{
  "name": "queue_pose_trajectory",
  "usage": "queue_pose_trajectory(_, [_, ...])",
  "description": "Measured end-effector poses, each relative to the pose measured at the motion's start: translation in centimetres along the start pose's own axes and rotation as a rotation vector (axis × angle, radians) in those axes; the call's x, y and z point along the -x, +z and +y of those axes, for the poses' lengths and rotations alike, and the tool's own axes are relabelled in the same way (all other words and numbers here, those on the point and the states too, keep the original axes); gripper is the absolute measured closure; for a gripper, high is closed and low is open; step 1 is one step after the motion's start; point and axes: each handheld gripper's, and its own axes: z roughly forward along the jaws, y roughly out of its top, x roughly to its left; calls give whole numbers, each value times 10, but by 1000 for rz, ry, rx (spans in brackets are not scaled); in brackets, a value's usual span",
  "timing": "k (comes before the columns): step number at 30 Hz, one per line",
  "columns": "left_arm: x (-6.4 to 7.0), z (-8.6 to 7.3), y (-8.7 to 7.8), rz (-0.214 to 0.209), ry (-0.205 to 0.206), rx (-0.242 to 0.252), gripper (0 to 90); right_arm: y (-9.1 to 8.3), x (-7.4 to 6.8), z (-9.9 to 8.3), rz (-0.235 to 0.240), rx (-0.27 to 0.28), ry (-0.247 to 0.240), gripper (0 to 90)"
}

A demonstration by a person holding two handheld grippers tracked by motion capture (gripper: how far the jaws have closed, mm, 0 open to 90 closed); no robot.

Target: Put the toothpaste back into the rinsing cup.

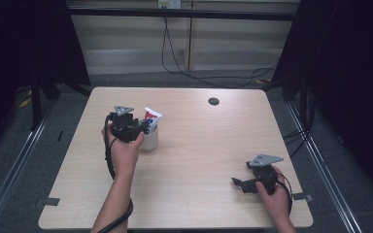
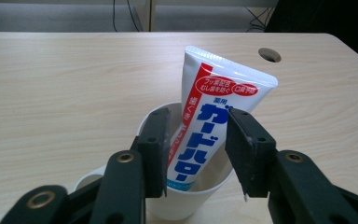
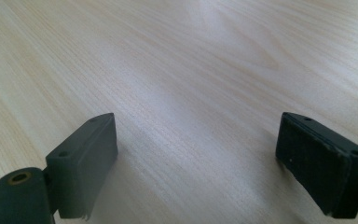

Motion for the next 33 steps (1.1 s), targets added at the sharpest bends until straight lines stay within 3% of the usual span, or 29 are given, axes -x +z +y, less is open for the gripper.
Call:
queue_pose_trajectory(5, [1,-2,-1,-18,22,1,499,0,0,0,0,0,0,121])
queue_pose_trajectory(20, [-1,-4,-15,-49,52,-6,374,0,0,0,0,0,0,121])
queue_pose_trajectory(33, [-2,-14,-19,-88,39,-12,314,0,0,0,0,0,0,121])
